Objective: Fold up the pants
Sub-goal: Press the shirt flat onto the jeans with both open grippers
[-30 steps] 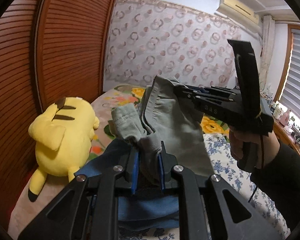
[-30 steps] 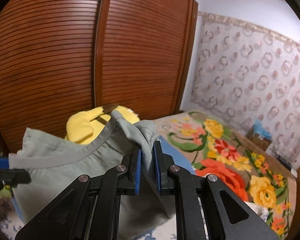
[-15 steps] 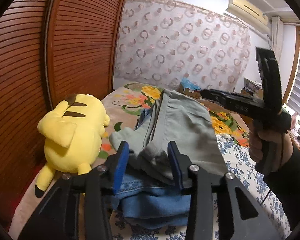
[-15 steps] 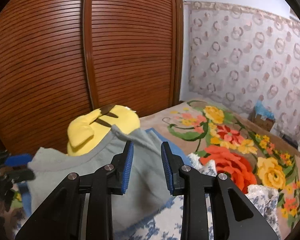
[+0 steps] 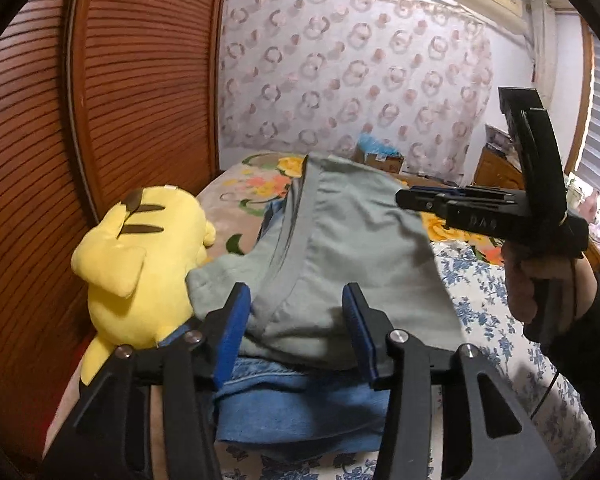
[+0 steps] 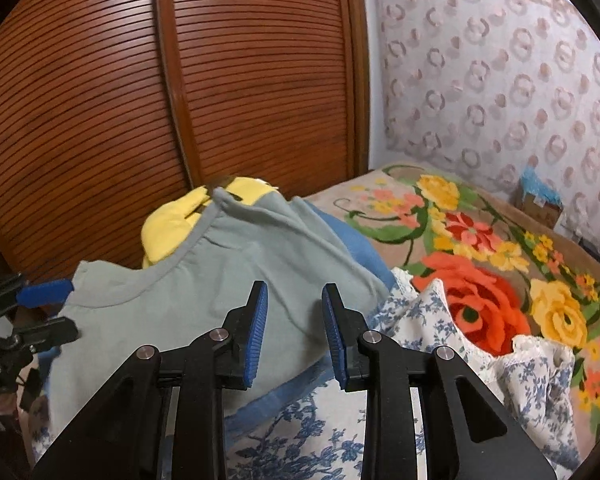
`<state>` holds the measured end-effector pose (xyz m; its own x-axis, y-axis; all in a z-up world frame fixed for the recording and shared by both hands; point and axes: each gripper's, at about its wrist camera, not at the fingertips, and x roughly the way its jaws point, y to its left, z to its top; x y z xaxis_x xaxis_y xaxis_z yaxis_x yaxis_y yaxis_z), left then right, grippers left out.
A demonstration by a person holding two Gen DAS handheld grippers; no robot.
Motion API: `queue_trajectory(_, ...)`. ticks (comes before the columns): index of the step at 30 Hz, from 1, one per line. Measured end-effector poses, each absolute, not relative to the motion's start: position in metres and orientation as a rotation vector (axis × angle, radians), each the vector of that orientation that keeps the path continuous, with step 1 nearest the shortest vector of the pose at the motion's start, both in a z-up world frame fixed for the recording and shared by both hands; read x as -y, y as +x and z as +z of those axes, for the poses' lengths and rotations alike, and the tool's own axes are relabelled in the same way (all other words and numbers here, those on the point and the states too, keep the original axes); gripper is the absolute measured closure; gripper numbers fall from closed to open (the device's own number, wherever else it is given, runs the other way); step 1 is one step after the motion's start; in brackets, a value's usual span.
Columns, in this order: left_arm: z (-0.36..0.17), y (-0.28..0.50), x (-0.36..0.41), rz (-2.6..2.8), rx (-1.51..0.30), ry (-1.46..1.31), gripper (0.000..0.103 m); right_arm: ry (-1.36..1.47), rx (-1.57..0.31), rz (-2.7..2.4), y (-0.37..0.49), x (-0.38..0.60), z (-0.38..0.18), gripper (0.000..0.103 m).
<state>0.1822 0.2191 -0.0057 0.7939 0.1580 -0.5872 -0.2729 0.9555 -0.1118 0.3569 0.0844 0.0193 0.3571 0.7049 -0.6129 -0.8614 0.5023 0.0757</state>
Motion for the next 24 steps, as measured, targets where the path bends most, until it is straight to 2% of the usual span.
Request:
queue_trajectory(8, -0.013, 0.184, -0.221, 0.239, -0.625, -0.193, 0.056, -0.240, -0.690, 0.979, 0.372, -0.081, 0.007, 0.075)
queue_trajectory(24, -0.007, 0.174, -0.218, 0.261, -0.642, -0.181, 0.056, -0.255, -0.630, 0.977, 0.309, -0.061, 0.029, 0.071)
